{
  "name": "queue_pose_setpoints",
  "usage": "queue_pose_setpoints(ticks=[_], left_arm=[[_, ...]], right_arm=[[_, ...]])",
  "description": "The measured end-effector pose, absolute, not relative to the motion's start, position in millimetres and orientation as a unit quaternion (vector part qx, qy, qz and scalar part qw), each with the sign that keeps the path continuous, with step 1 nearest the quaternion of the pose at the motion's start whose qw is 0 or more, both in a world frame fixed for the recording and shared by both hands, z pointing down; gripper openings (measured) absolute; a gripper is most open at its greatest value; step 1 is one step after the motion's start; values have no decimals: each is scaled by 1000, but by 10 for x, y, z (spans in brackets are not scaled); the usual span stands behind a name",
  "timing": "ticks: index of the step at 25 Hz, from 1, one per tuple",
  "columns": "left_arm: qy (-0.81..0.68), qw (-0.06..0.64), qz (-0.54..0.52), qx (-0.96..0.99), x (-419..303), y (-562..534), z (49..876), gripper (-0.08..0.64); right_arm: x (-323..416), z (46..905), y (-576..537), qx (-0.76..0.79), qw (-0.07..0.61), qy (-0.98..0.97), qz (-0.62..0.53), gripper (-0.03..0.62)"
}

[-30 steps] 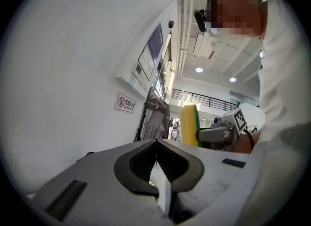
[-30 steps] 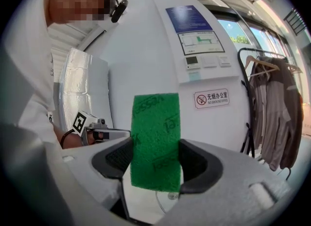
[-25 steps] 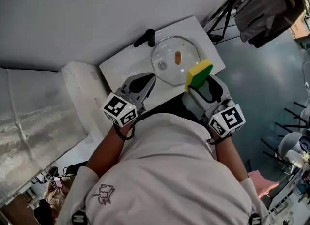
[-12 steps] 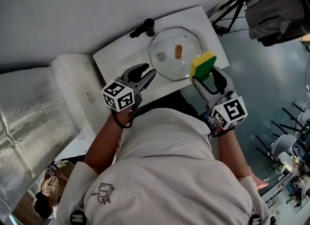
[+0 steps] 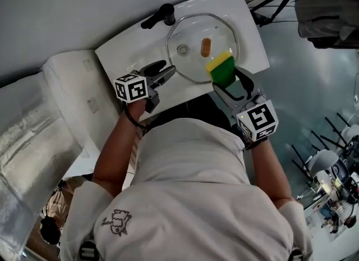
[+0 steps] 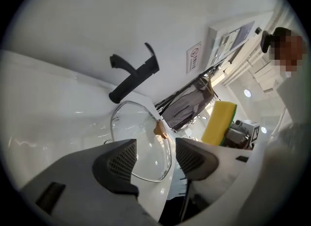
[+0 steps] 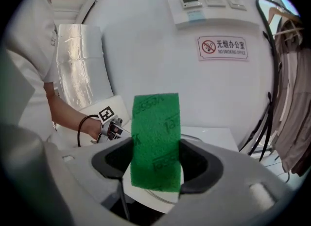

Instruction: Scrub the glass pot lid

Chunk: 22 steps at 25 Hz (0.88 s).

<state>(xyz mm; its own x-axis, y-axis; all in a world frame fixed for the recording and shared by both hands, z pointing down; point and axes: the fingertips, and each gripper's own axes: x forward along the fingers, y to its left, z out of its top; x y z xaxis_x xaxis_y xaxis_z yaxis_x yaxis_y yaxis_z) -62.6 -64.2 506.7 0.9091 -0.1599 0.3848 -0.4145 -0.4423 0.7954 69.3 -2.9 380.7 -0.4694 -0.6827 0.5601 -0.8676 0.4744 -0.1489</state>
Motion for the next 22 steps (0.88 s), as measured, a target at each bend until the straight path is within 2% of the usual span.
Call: queue_pose_setpoints(ticks=[5,16,21,22], left_arm=[[-182,542,132,810,-675,-721,5530,269],[-144,625,78,763,-428,-940,6053,270],[-131,641,51,755,-327,-893,6146,265],[-127,643,43,754,-316,-881,6143,245]], right_arm=[[659,4189,-12,427,259,-836,229,291],[417,5105,86,311,382,-840,225,291],[324,5393,121,279,418,-838,215,291],[320,5433,119,274,424,-836,213,291]])
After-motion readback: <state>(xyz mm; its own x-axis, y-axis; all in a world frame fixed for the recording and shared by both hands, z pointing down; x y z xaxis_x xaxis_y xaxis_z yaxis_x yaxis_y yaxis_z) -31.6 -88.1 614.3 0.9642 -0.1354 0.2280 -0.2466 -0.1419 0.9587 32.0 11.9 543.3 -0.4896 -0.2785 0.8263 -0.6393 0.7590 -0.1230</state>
